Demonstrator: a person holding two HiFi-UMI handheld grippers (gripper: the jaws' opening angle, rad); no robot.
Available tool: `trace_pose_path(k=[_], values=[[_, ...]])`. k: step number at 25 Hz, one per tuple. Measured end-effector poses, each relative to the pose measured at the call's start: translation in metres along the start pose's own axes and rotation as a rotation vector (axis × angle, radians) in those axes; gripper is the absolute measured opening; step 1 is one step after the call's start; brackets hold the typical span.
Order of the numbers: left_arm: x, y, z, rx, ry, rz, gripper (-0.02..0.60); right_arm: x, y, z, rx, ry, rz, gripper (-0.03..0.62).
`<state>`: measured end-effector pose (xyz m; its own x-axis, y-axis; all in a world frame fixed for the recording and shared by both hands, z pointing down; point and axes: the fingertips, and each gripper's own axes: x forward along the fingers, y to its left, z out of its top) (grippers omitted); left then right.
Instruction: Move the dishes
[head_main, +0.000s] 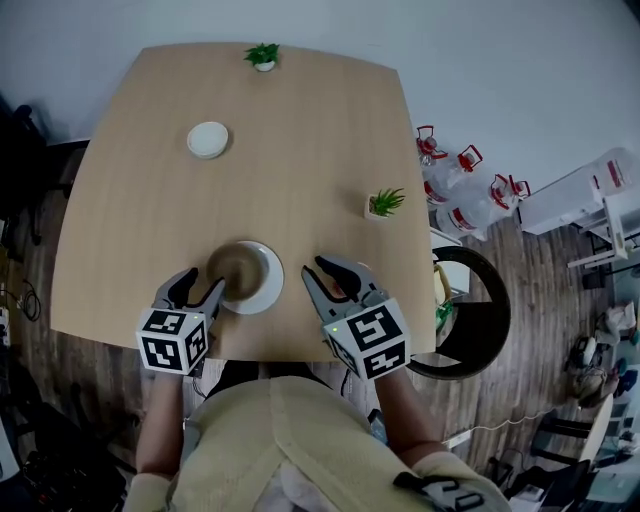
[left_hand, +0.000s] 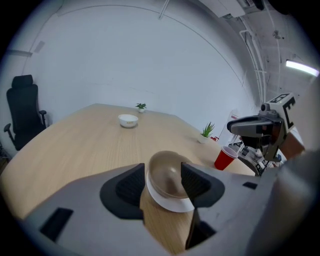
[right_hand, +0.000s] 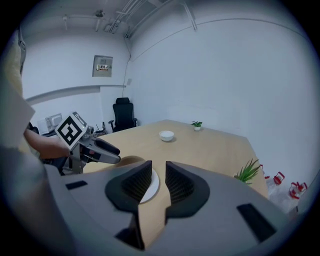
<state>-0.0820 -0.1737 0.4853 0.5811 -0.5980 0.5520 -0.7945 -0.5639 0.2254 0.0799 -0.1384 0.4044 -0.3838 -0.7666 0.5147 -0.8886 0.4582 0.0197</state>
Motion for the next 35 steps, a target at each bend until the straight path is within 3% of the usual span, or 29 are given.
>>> trace_pose_path(k=[7, 16, 29, 35], values=[[0.012, 0.006, -0.018, -0.045, 0.087, 0.014, 0.230, 0.013, 0.014, -0.024, 0.081, 0.022, -0.002, 0.079], [0.019, 0.007, -0.023, -0.062, 0.099, 0.043, 0.216, 0.024, 0.018, -0.052, 0.159, 0.041, -0.045, 0.074], [0.027, 0.013, -0.028, -0.086, 0.121, 0.082, 0.119, 0.032, 0.032, -0.075, 0.199, 0.093, -0.006, 0.074], [0.028, 0.018, -0.028, -0.112, 0.114, 0.091, 0.044, 0.035, 0.035, -0.078, 0.203, 0.101, 0.006, 0.074]])
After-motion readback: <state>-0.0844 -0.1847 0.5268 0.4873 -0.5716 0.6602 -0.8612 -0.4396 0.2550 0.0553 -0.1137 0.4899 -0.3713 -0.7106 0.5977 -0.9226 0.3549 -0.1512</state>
